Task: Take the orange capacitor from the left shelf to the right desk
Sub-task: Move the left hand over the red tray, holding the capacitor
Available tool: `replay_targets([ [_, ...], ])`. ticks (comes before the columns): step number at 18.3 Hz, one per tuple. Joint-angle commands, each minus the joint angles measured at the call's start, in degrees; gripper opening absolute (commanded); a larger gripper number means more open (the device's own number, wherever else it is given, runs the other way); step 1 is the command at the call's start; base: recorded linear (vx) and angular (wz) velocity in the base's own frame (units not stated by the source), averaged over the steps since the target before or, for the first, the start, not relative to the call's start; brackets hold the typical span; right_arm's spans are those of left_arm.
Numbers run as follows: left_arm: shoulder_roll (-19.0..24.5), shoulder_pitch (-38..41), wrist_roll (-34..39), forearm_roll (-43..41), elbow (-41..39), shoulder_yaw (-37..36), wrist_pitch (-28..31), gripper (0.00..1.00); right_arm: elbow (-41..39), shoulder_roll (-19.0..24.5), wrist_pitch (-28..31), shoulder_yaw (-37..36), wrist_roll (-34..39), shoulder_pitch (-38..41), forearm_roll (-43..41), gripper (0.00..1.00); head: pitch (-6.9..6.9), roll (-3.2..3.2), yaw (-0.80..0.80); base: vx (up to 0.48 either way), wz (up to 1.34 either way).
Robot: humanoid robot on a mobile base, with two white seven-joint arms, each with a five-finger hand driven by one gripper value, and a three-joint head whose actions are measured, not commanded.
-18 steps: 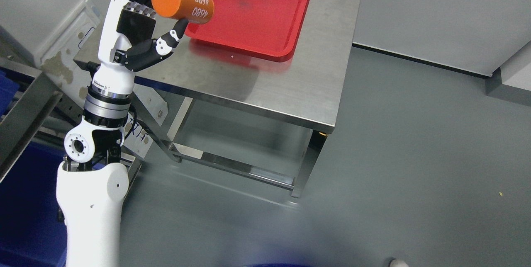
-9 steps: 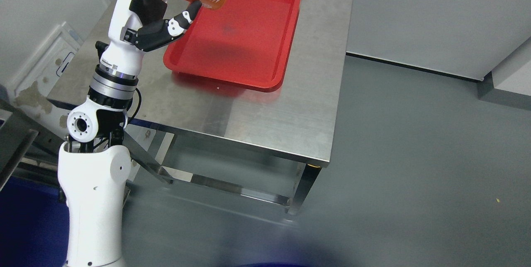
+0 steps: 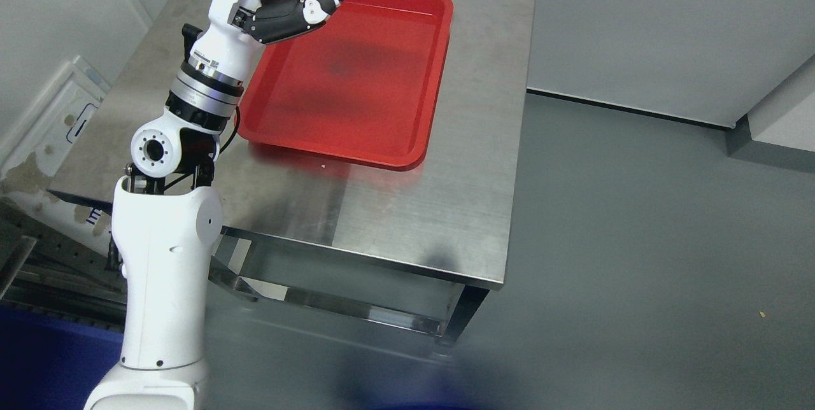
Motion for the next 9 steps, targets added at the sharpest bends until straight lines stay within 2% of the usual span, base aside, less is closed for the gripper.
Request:
replay_targets([
  [1,-0.6,-3.0,0.1,-2.1,6.9,-3.5,0.0,0.09,-1.0,-1.0,0.0,-0.7,0.0,1.1,0.4,1.00,0.00,0.00,0.00,0.060,-0.02],
  [6,-0.6,-4.5,0.1,-3.5,7.5,-4.8,0.2,0.09,-1.0,-1.0,0.0,-0.7,0.0,1.1,0.3,1.00,0.00,0.00,0.00,0.041,0.00],
  [9,-0.6,-6.8,0.2,-7.9,12.0,-5.3,0.1,0.09,-1.0,-1.0,0.0,-0.7,0.0,1.1,0.3,1.00,0.00,0.00,0.00,0.015,0.00],
])
